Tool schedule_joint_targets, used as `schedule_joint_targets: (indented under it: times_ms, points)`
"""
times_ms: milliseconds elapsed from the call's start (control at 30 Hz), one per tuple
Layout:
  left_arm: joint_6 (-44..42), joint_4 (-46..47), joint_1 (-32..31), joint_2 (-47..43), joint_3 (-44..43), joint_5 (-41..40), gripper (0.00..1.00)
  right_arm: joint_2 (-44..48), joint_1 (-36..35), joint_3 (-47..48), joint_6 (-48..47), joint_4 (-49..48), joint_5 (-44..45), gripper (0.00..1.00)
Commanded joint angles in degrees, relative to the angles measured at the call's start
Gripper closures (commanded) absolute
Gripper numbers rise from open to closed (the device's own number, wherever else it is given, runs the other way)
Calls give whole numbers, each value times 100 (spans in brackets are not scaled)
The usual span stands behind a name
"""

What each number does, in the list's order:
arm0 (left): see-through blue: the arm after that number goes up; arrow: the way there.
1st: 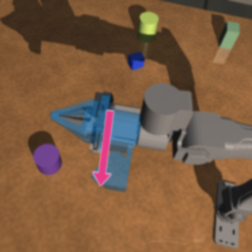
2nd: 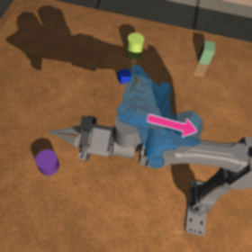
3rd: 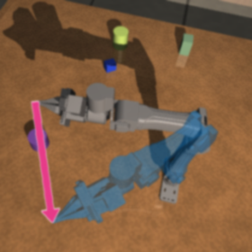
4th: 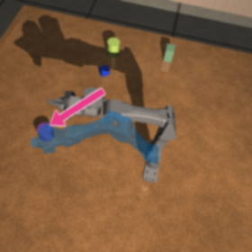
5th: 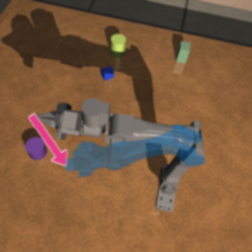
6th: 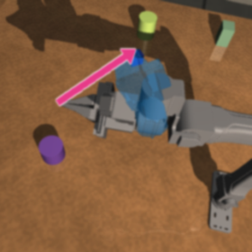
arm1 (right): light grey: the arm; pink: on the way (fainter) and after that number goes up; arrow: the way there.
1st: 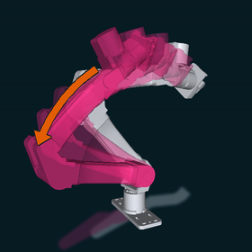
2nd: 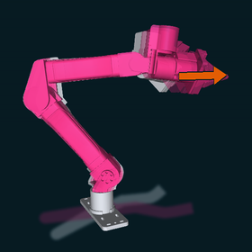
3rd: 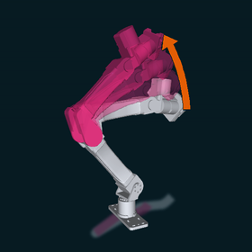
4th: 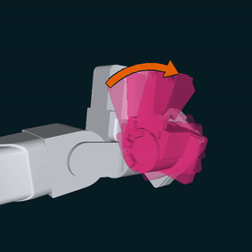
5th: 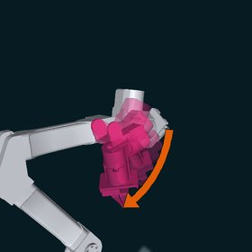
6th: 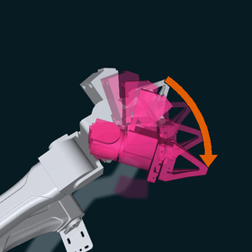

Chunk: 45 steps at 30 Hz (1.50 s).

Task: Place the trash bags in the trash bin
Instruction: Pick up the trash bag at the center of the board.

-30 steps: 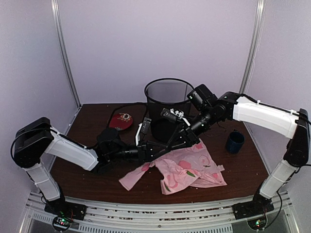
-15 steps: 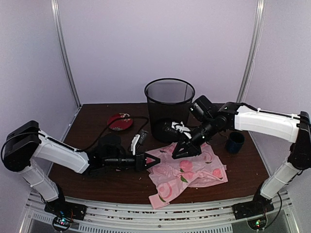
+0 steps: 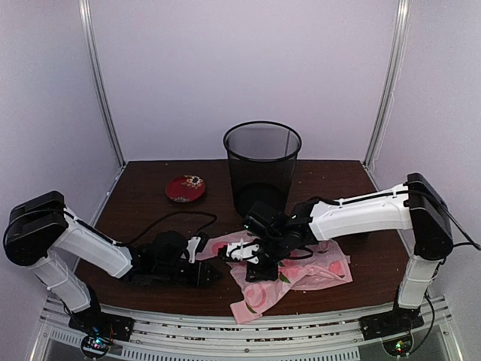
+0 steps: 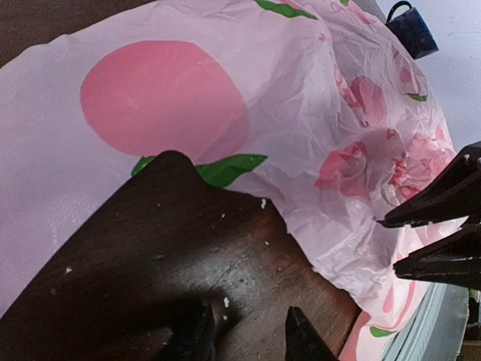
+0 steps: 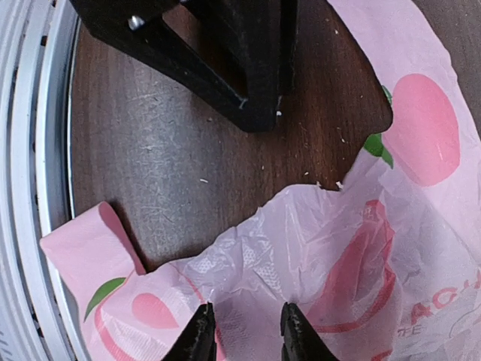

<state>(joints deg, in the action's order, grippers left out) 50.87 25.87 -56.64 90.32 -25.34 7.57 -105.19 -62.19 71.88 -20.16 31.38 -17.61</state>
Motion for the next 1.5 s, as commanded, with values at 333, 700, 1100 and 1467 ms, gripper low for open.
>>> schedule_joint_targets:
  times_ms: [333, 700, 1100, 1467]
  points:
    - [528, 765, 145, -114, 618, -184, 66, -795, -159, 430, 337, -66, 49, 56]
    - [494, 1151, 145, 5, 681, -50, 67, -876, -124, 377, 416, -283, 259, 96]
    - [-388, 4726, 109, -45, 1148, 1506, 59, 979, 1045, -6, 170, -321, -2515, 100]
    - [-3179, 2320, -971, -997, -674, -341, 78, 1676, 1489, 600, -366, 963, -4007, 100]
